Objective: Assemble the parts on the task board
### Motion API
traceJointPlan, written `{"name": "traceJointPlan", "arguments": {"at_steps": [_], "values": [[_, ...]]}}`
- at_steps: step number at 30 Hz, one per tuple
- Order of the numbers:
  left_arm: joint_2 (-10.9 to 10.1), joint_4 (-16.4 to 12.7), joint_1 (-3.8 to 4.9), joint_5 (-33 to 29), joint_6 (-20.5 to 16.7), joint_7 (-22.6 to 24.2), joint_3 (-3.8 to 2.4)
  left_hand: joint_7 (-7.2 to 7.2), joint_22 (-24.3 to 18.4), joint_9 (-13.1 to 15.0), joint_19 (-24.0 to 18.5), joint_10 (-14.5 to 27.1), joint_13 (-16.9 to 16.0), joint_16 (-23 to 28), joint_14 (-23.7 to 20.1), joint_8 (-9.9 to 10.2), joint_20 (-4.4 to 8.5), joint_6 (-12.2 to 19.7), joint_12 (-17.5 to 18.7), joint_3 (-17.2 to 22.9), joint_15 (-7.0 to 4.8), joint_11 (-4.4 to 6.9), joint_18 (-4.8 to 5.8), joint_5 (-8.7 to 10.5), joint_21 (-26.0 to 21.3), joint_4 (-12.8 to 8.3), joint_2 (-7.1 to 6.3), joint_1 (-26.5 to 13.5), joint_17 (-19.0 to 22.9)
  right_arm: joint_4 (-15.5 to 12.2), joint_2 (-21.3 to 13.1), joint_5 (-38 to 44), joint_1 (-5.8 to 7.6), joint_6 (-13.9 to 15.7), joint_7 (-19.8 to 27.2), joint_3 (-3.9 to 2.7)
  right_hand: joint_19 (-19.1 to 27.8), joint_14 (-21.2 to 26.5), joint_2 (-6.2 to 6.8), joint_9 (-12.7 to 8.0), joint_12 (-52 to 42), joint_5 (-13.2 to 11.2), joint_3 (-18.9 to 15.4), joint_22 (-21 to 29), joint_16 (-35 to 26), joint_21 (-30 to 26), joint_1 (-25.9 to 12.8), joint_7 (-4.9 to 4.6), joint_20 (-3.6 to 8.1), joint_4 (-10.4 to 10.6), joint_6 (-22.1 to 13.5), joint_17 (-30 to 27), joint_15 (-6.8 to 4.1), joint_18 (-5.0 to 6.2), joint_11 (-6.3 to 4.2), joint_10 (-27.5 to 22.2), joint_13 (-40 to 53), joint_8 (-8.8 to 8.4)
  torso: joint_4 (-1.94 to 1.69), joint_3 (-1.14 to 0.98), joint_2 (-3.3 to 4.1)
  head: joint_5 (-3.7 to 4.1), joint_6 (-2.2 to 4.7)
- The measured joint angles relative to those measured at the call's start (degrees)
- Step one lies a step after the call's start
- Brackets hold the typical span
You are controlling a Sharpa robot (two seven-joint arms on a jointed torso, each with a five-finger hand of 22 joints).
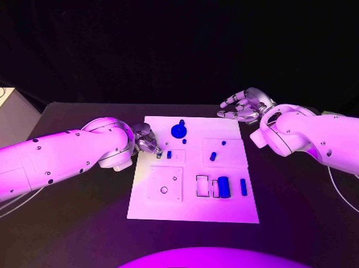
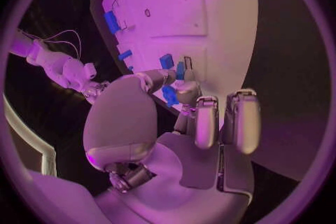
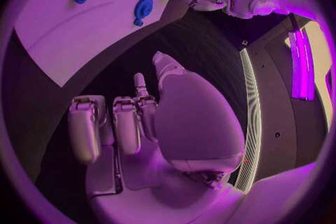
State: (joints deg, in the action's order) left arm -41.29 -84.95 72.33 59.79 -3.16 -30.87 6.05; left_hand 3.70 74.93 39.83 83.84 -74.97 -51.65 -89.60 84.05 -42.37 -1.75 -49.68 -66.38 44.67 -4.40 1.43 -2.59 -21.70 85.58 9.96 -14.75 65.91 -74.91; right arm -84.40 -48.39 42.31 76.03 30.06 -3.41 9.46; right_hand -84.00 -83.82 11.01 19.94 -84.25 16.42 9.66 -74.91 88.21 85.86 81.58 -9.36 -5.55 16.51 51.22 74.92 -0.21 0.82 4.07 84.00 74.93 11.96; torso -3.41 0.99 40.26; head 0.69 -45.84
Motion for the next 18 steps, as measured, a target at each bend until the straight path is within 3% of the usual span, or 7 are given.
{"name": "traceJointPlan", "arguments": {"at_steps": [6, 18], "values": [[-0.10, 0.00, -0.03, 0.49, 0.48, -0.31, 0.04, -0.01, 0.00, 0.00, 0.00, -0.20, 0.00, 0.00, 0.00, 0.00, 0.00, -0.02, 0.00, 0.00, 0.00, 0.20, 0.00, -0.02, 0.23, 0.00, 0.00, 0.00, 0.00, -0.01, -0.01, 0.06, 0.00, 0.00, 0.00, 0.00, 0.00, 0.00, 0.00, 0.00, 0.00, 0.00, 0.00, 0.00, 0.00, 0.00, 0.00, 0.00, 0.00, 0.00, 0.00, 0.00, 0.00, 0.00, 0.00, 0.00, -0.01, 0.00, -0.07, 0.10, -0.01, 0.08, -0.17], [-0.17, 0.09, -0.06, 0.85, 1.48, -0.85, 0.05, 0.06, -0.01, 0.01, 0.00, -0.20, -0.03, 0.00, 0.00, 0.10, 0.00, -0.10, 0.00, 0.00, 0.00, 0.19, 0.00, -0.34, 0.23, 0.00, 0.00, 0.00, 0.00, -0.08, -0.01, 0.25, 0.00, 0.00, 0.02, 0.00, 0.00, 0.00, 0.00, 0.00, 0.00, 0.00, 0.00, 0.01, 0.00, 0.00, 0.00, 0.00, 0.00, 0.00, 0.00, -0.01, 0.00, 0.00, 0.00, 0.00, -0.01, 0.00, -0.07, 0.10, -0.03, -0.08, -0.51]]}}
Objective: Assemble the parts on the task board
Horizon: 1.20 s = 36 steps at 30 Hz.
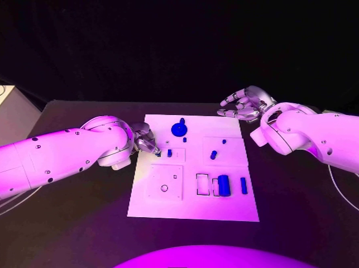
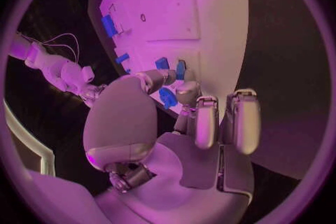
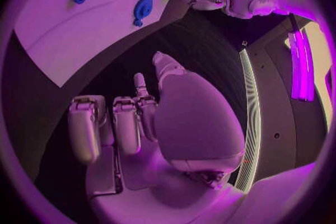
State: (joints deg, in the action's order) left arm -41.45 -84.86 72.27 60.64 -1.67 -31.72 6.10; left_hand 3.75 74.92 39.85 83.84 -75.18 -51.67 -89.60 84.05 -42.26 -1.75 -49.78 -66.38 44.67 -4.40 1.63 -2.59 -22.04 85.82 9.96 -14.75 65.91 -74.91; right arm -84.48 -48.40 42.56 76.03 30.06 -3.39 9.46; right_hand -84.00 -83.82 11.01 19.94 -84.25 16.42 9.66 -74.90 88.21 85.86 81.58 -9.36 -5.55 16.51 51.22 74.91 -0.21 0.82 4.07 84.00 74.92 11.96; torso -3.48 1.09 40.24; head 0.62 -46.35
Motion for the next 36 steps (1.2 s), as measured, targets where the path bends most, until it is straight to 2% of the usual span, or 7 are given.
{"name": "traceJointPlan", "arguments": {"at_steps": [8, 28, 32, 36], "values": [[0.03, 0.05, -0.01, 0.06, 0.55, -0.19, -0.01, 0.00, 0.00, 0.01, 0.00, 0.00, 0.00, 0.00, 0.00, -0.20, 0.00, 0.00, 0.00, 0.00, 0.00, 0.00, 0.00, -0.19, 0.00, 0.00, -0.01, -0.01, 0.00, 0.03, 0.00, 0.06, 0.00, 0.00, 0.00, 0.00, 0.00, 0.00, 0.00, 0.00, 0.00, 0.00, 0.00, -0.05, 0.00, 0.00, 0.00, 0.00, 0.00, 0.00, 0.00, 0.00, 0.00, 0.00, 0.00, 0.00, 0.00, 0.00, 0.07, -0.04, -0.01, -0.24, -0.19], [0.33, 0.47, -0.11, 0.09, 1.21, -0.31, -0.02, 0.00, -0.01, 0.35, 0.00, 0.01, 0.01, 0.00, 0.00, -0.20, 0.00, -0.01, 0.01, 0.00, 0.00, -0.01, 0.00, -0.18, -0.01, 0.00, 0.03, -0.42, 0.00, 0.01, -0.03, 0.13, 0.00, -0.02, 0.00, 0.00, 0.00, 0.00, 0.07, 0.00, 0.00, 0.00, 0.00, -0.03, 0.00, -0.21, -0.54, 0.20, 0.00, 0.00, -0.20, -0.01, 0.00, 0.00, 0.00, 0.00, -0.01, 0.00, 0.07, -0.10, 0.01, -0.22, -0.32], [0.41, 0.52, -0.12, 0.14, 1.49, -0.34, -0.02, 0.00, -0.01, 2.39, 0.00, 0.01, -0.15, 0.00, 0.00, -0.19, 0.00, -0.01, -0.23, 0.00, 0.00, -0.02, 0.00, -0.18, -0.01, 0.00, -0.04, -0.50, 0.00, 0.00, -0.03, 0.13, 0.00, -0.03, 0.01, 0.00, 0.00, 0.00, 0.07, 0.00, 0.00, 0.00, 0.00, -0.03, 0.00, -0.21, -0.54, 0.20, 0.00, 0.00, -0.20, -0.01, 0.00, 0.00, 0.00, 0.00, -0.01, 0.00, 0.08, -0.10, 0.01, -0.27, -0.42], [0.47, 0.60, -0.11, 0.19, 1.78, -0.37, -0.06, 0.00, -0.01, 2.98, -0.01, -0.09, -0.45, -0.22, 0.00, -0.19, 0.00, -0.01, -0.37, 0.00, 0.00, -0.05, 0.00, -0.42, -0.01, 0.00, -0.12, -0.57, 0.00, -0.01, -0.04, 0.14, 0.00, -0.04, 0.01, 0.00, 0.00, 0.00, 0.07, 0.00, 0.00, 0.00, 0.00, -0.03, 0.00, -0.21, -0.54, 0.20, 0.00, 0.00, -0.20, -0.01, 0.00, 0.00, 0.00, 0.00, -0.01, 0.00, 0.09, -0.09, -0.01, -0.25, -0.48]]}}
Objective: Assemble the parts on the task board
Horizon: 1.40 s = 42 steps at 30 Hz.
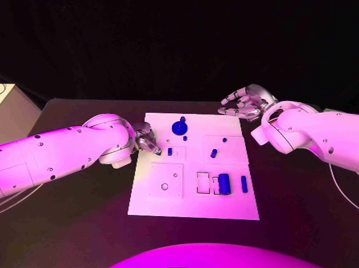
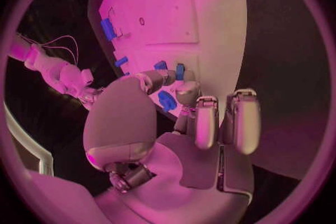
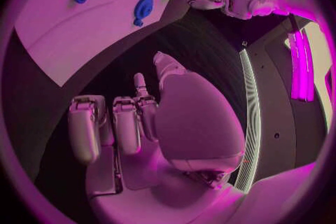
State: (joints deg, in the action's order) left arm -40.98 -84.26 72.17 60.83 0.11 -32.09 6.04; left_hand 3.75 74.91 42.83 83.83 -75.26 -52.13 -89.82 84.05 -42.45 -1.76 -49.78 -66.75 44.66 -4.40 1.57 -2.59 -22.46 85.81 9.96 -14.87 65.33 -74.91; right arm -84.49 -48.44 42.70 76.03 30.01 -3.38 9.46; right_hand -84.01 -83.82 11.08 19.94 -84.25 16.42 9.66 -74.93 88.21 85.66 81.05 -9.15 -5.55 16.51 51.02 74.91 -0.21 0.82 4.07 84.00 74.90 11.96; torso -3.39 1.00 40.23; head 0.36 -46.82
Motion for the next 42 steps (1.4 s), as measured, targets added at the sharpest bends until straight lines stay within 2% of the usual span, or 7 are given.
{"name": "traceJointPlan", "arguments": {"at_steps": [10, 19, 32, 40, 42], "values": [[0.38, 0.27, 0.01, 0.18, 0.46, -0.07, -0.01, 0.00, 0.00, 2.70, 0.00, -0.43, -0.54, 0.00, 0.00, -0.32, 0.00, -0.01, -0.45, -0.17, 0.00, 0.16, 0.00, -0.01, 0.21, -0.17, -0.15, -0.15, 0.00, -0.03, -0.03, 0.01, 0.00, -0.05, 0.00, 0.00, 0.00, 0.00, 0.00, 0.00, 0.00, 0.00, 0.00, 0.01, 0.00, 0.00, 0.00, 0.00, 0.00, 0.00, 0.00, 0.00, 0.00, 0.00, 0.00, 0.00, 0.05, 0.00, -0.02, 0.00, -0.02, 0.10, -0.05], [1.10, 0.95, -0.05, 0.49, 0.56, -0.22, 0.01, -0.10, 0.00, 2.97, 0.00, -0.65, -0.78, 0.00, -0.21, -0.72, 0.00, -0.31, -0.46, -0.17, -0.20, 0.36, 0.00, -0.01, 0.21, -0.16, -0.35, -0.80, 0.00, -0.06, -0.04, 0.02, 0.00, -0.07, 0.01, 0.00, 0.00, 0.00, 0.00, 0.00, 0.00, 0.00, 0.16, 0.02, 0.00, 0.00, 0.00, 0.00, 0.00, -0.16, 0.00, 0.00, 0.00, 0.00, 0.00, 0.00, 0.04, 0.00, 0.01, 0.03, 0.01, 0.10, -0.09], [1.45, 1.24, -0.11, 0.83, 0.58, -0.30, -0.03, -0.27, -0.01, 2.73, 0.22, -1.36, -1.24, 0.00, 0.01, -1.02, 0.22, -0.88, -0.70, -0.50, -0.41, 0.67, 0.00, 0.31, 0.21, -0.50, 0.31, -1.49, 0.00, -0.08, -0.06, 0.02, 0.00, -0.08, 0.02, 0.00, 0.00, 0.00, 0.00, 0.00, 0.00, 0.00, 0.28, 0.02, 0.00, 0.00, 0.00, 0.00, 0.00, -0.05, 0.00, 0.00, 0.00, 0.00, 0.00, 0.00, 0.03, 0.00, -0.01, 0.01, 0.03, 0.30, -0.36], [1.50, 1.45, -0.16, 0.84, 0.66, -0.29, -0.02, -0.81, 0.04, 2.88, 0.08, -1.67, -1.24, 0.00, -0.01, -0.80, 0.35, -1.43, -0.70, -1.55, -0.83, 0.98, 0.00, 0.95, 0.21, -1.56, 0.07, -2.86, 0.00, -0.08, -0.07, 0.03, 0.00, -0.08, 0.03, 0.00, 0.00, 0.00, 0.00, 0.00, 0.00, 0.00, 0.32, 0.03, 0.00, 0.00, 0.01, 0.00, 0.00, 0.00, 0.00, 0.00, 0.00, 0.00, 0.00, 0.00, 0.03, 0.02, -0.01, 0.00, -0.02, 0.33, -0.45], [1.50, 1.50, -0.17, 0.84, 0.67, -0.27, -0.01, -1.05, 0.04, 2.86, 0.20, -1.76, -1.24, 0.00, -0.01, -0.44, 0.64, -1.80, -0.70, -0.32, -0.83, 1.07, 0.00, 1.14, 0.21, -3.66, 0.08, -3.71, 0.00, -0.08, -0.08, 0.03, 0.00, -0.08, 0.03, 0.00, 0.00, 0.00, 0.00, 0.00, 0.00, 1.49, 0.69, 0.03, 0.00, -0.19, 0.01, 0.00, 0.00, -0.14, 0.00, -0.01, 0.00, 0.00, 0.00, 0.00, 0.03, 0.44, -0.01, 0.01, -0.03, 0.33, -0.46]]}}
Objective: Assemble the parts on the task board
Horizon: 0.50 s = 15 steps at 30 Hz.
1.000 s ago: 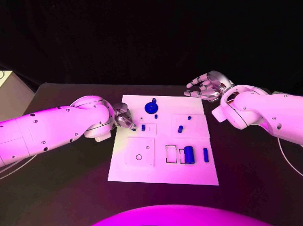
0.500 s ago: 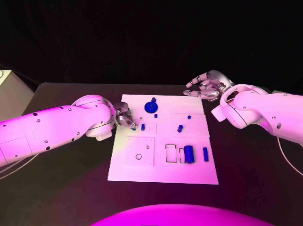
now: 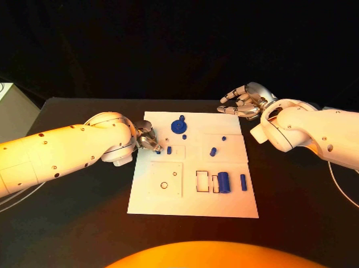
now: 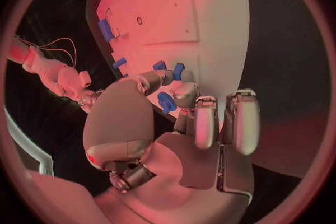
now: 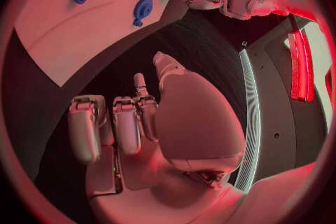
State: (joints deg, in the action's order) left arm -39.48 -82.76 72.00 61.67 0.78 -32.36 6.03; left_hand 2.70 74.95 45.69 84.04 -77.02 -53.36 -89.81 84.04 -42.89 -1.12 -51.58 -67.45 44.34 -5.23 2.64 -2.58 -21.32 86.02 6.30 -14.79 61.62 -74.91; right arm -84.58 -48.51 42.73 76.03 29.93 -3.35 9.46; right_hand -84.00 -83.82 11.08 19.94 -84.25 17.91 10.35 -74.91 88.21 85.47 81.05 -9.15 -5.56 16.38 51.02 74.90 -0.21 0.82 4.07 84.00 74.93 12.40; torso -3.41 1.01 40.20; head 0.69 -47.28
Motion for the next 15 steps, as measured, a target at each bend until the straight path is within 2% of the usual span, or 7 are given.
{"name": "traceJointPlan", "arguments": {"at_steps": [3, 4, 6, 9, 15], "values": [[0.01, 0.11, -0.01, -0.02, 0.01, 0.00, 0.00, -0.49, 0.00, -0.76, 0.00, -0.01, 0.00, 0.00, -0.20, 0.28, 0.00, -0.54, 0.00, -0.90, -0.20, 0.01, 0.00, 0.00, 0.00, -0.86, -0.15, -0.89, 0.00, -0.01, -0.01, 0.01, 0.00, 0.00, 0.00, 0.00, 0.00, 0.00, 0.00, 0.00, 0.00, 1.18, 0.26, 0.00, 0.00, -0.05, 0.00, 0.00, 0.00, -0.01, 0.00, 0.00, 0.00, 0.00, 0.00, 0.00, 0.00, 0.00, 0.00, 0.00, -0.01, 0.01, -0.01], [0.01, 0.13, -0.01, -0.03, 0.03, 0.00, 0.00, -0.60, 0.00, -0.90, 0.00, -0.01, 0.02, 0.00, -0.20, 0.38, 0.00, -0.64, 0.00, -1.79, -0.20, 0.03, 0.00, 0.00, 0.00, -0.48, -0.14, -1.14, 0.00, -0.01, -0.01, 0.01, 0.00, 0.00, 0.00, 0.00, 0.00, 0.00, 0.00, 0.00, 0.00, 1.18, 0.26, 0.00, 0.00, -0.05, 0.00, 0.00, 0.00, -0.01, 0.00, 0.00, 0.00, 0.00, 0.00, 0.00, 0.00, 0.00, 0.00, 0.01, -0.01, 0.01, -0.01], [0.01, 0.21, -0.08, -0.05, 0.10, 0.00, 0.06, -1.73, 0.00, -1.01, 0.00, 0.11, 0.02, 0.00, -0.20, 0.65, 0.00, -1.78, 0.00, -4.40, -0.20, 0.37, 0.00, 0.13, 0.00, 0.86, -0.08, -1.57, 0.00, -0.02, -0.02, 0.01, 0.00, 0.00, 0.00, 0.00, 0.00, 0.00, 0.00, 0.00, 0.00, 1.18, 0.26, 0.00, 0.00, -0.05, 0.00, 0.00, 0.00, -0.01, 0.00, 0.00, 0.00, 0.00, 0.00, 0.00, 0.00, 0.00, 0.00, 0.01, -0.01, 0.01, -0.01], [0.01, 0.30, -0.14, -0.08, 0.20, -0.05, 0.08, -2.22, 0.00, -1.21, 0.00, 0.37, 0.01, 0.00, -0.20, 0.94, 0.00, -2.28, 0.00, -7.36, -0.20, 0.31, 0.00, 0.20, 0.00, 2.26, -0.23, -1.73, 0.00, -0.04, -0.06, 0.02, 0.00, 0.01, 0.00, 0.00, 0.00, 0.00, 0.25, 0.00, 0.00, 1.18, 0.26, -0.01, 0.00, -0.05, -0.25, 0.00, 0.00, -0.01, 0.00, 0.00, 0.00, 0.00, 0.00, 0.00, -0.01, 0.00, 0.00, 0.02, -0.01, 0.01, -0.01], [0.00, 0.39, -0.14, -0.12, 0.39, -0.06, 0.07, -1.88, -0.01, -1.33, 0.00, 0.47, -0.04, 0.00, -0.20, 0.96, -0.01, -2.37, 0.00, -9.00, -0.19, 0.23, 0.00, 0.20, 0.00, 3.01, -0.29, -1.78, 0.00, -0.07, -0.14, 0.03, 0.00, 0.02, 0.00, 0.00, 0.00, 0.00, 0.31, 0.00, 0.00, 1.18, 0.26, -0.04, 0.00, -0.05, -0.31, 0.00, 0.00, -0.01, 0.00, 0.05, 0.00, 0.00, 0.00, 0.00, -0.01, 0.00, -0.01, 0.02, -0.01, 0.01, -0.04]]}}
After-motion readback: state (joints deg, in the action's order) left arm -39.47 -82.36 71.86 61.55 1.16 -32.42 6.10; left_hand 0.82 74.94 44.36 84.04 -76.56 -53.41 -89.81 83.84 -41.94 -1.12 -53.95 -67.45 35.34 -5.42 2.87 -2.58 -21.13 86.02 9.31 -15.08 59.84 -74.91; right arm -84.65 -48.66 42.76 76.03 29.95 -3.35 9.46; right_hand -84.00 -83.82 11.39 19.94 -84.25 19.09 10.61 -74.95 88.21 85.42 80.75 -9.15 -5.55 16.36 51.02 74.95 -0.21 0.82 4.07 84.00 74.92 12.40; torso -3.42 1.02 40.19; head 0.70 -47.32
